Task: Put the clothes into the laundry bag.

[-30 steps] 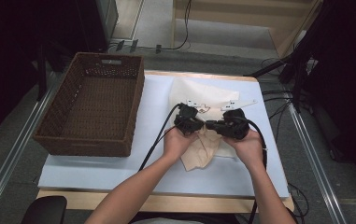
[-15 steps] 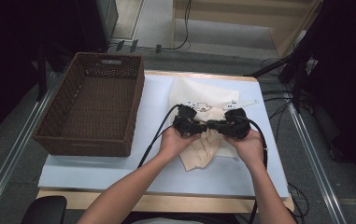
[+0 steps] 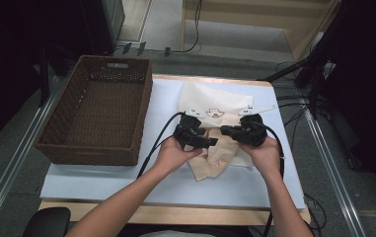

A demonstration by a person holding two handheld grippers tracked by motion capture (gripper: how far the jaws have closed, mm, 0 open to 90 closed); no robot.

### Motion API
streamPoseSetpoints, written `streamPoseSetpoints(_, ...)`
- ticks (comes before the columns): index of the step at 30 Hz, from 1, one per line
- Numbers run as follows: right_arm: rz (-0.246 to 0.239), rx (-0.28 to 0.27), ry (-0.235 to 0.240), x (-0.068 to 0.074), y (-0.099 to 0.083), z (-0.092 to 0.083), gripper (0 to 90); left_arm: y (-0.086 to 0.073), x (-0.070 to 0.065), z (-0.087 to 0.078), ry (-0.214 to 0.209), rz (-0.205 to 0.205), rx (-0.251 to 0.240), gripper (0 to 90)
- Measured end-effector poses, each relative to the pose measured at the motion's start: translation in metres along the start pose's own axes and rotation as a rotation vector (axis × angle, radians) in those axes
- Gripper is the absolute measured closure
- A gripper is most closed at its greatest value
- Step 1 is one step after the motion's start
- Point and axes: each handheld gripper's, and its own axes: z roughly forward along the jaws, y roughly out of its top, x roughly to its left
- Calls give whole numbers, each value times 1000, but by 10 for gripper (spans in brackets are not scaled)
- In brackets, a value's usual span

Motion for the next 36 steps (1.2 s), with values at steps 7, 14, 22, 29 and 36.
streamPoseSetpoints(7,2,0,-4,1,1,0,888,-12,-21,-4,-56,65,16,616)
streamPoseSetpoints(14,1,-2,-4,1,1,-1,888,-30,-29,33,-38,84,51,820)
streamPoseSetpoints(22,-1,-2,-1,1,1,-3,888,-24,-19,70,61,34,48,884)
streamPoseSetpoints(29,5,7,4,1,-1,-3,888,-17,-3,80,139,-30,18,900)
streamPoseSetpoints(36,6,13,11,3,-1,-2,889,-6,3,80,186,-91,-38,900)
